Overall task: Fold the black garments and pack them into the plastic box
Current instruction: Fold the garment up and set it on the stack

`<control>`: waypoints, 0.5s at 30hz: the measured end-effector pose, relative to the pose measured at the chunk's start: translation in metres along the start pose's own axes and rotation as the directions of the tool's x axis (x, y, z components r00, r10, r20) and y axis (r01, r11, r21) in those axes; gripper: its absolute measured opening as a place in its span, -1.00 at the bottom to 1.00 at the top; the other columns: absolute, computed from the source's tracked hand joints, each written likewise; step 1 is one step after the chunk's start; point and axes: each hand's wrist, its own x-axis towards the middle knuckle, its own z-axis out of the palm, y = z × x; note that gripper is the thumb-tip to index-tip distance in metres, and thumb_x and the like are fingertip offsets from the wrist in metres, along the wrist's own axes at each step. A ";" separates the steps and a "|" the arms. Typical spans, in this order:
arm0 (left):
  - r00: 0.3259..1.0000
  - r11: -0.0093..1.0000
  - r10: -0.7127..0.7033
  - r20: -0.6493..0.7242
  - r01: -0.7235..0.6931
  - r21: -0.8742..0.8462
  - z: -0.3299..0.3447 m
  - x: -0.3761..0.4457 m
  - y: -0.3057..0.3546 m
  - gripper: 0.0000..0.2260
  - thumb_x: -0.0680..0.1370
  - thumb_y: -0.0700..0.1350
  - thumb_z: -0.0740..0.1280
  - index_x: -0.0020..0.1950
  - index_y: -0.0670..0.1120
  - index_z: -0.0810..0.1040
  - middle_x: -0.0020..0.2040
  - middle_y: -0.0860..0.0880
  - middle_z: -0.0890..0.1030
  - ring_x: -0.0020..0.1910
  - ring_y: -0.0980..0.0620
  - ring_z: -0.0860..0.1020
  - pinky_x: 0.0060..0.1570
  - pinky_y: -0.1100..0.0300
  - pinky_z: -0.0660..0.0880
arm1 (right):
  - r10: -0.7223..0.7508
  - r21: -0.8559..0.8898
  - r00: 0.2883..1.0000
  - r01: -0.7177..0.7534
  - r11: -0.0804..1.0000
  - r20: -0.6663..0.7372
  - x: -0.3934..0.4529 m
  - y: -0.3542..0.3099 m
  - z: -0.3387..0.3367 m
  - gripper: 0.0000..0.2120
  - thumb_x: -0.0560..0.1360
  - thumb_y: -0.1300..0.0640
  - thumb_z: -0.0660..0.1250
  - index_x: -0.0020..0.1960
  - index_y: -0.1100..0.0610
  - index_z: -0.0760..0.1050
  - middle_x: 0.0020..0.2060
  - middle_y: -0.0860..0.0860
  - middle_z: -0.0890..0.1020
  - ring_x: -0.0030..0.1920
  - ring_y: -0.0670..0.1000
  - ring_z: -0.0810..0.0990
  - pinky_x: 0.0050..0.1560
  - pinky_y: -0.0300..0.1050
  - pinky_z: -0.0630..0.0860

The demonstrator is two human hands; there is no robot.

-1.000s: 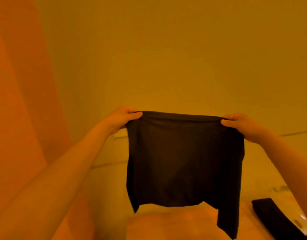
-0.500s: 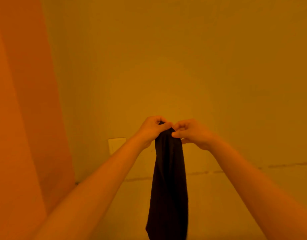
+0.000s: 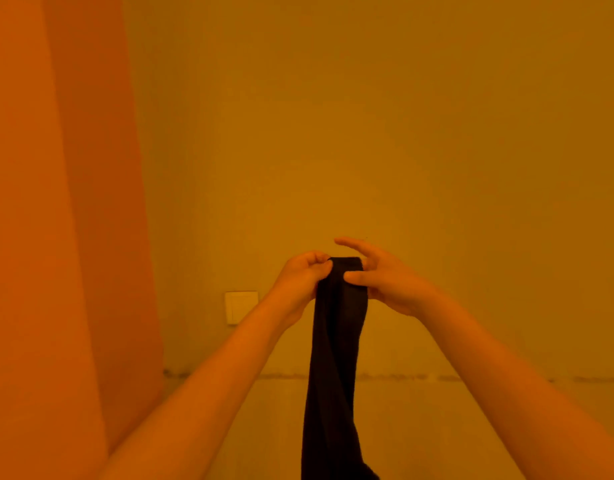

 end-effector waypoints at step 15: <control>0.964 0.948 0.267 -0.010 -0.261 0.183 0.058 -0.005 -0.009 -0.81 0.44 -0.37 0.36 -0.23 -0.08 0.56 -0.45 0.18 0.60 -0.40 0.35 0.52 -0.31 0.49 0.42 | -0.154 -0.439 0.975 0.069 0.896 -0.160 -0.034 -0.029 -0.046 -0.73 0.46 0.35 0.31 -0.23 0.01 0.59 -0.48 -0.21 0.61 -0.44 -0.27 0.52 -0.47 -0.40 0.41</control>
